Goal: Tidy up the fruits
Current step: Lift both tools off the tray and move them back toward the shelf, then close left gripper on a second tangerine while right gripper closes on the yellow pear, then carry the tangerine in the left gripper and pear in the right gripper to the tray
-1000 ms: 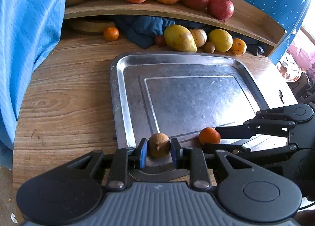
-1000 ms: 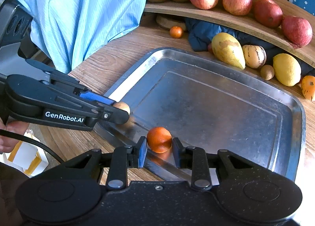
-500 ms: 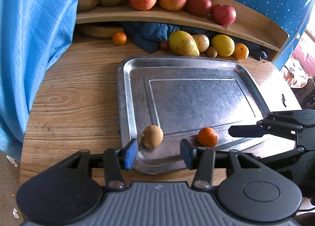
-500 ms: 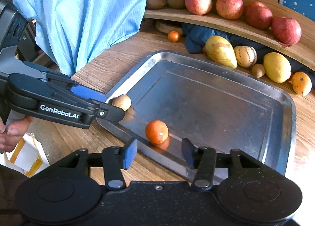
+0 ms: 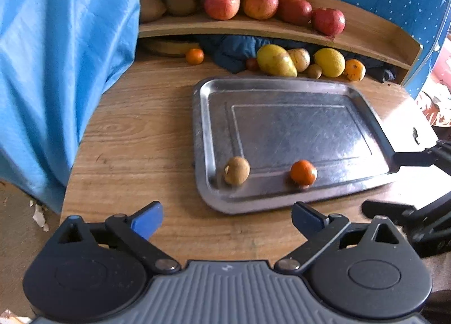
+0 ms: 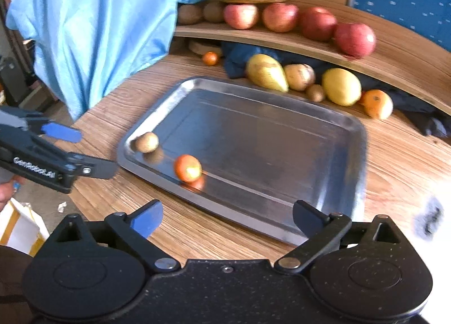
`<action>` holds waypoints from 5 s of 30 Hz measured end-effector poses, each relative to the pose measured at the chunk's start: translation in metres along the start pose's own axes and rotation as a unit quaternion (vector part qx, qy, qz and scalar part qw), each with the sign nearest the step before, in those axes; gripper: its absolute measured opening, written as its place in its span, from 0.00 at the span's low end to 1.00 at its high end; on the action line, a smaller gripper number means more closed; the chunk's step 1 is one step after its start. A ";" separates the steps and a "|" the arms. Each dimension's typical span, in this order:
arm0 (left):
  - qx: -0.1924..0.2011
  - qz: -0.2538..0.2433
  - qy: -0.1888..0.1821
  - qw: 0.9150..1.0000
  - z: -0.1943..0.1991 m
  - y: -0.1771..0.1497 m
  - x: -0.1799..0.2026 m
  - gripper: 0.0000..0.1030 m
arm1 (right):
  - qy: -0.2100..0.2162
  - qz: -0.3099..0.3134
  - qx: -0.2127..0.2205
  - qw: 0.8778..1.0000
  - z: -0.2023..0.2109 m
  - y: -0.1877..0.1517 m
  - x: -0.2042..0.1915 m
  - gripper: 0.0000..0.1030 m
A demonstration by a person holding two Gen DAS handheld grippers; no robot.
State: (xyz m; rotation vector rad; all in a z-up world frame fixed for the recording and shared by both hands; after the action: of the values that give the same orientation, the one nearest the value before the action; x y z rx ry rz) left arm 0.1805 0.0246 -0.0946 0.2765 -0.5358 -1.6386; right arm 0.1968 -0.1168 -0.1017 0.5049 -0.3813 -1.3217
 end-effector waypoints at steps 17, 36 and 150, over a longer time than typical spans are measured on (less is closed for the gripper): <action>-0.027 0.010 0.063 0.998 -0.010 0.008 -0.014 0.99 | -0.050 -0.058 -0.012 0.997 -0.002 -0.001 0.036 0.99; -0.014 0.012 0.059 0.998 -0.044 0.067 -0.063 0.99 | -0.054 -0.077 -0.006 0.996 -0.045 0.054 0.020 0.99; 0.034 0.017 -0.090 0.995 -0.151 0.186 -0.063 0.33 | -0.128 -0.068 0.052 0.988 -0.139 0.161 0.011 0.58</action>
State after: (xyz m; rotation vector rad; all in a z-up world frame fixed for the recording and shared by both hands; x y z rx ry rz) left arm 0.4225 0.0475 -0.1405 0.1690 -0.7309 -1.6224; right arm 0.4055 -0.0825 -0.1285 0.4554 -0.6396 -1.5093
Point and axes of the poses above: each gripper's, at about its wrist camera, not at the fingertips, and z roughly against the way its jaws point, x to its right, y to its top, the point moved 5 cm from there along -z, roughly the way its jaws point, and after that the axes turned 5 degrees about -y, right-handed, at the moved point
